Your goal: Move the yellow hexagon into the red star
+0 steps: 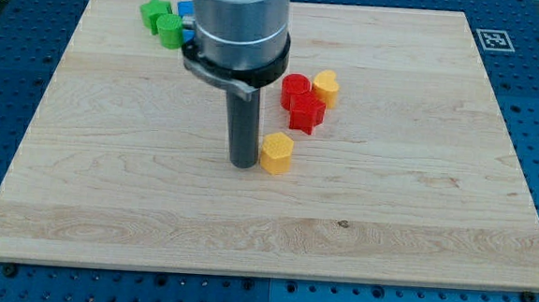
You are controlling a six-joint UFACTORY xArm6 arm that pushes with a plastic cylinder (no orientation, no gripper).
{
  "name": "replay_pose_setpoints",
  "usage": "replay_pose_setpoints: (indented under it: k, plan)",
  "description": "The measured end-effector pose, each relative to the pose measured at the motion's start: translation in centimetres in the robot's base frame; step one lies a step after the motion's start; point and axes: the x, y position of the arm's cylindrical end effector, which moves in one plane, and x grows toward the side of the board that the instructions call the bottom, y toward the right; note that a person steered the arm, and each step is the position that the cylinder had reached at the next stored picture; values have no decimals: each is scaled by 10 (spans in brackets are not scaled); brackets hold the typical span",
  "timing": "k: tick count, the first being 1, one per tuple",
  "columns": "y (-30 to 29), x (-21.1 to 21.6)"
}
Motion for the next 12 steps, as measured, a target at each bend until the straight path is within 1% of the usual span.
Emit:
replay_pose_setpoints:
  k: [2, 3, 4, 5, 6, 8, 10, 12]
  plan:
    - [56, 3]
    - [60, 20]
    - [69, 26]
    - [61, 22]
    - [48, 7]
    - [96, 2]
    - [98, -18]
    - [123, -25]
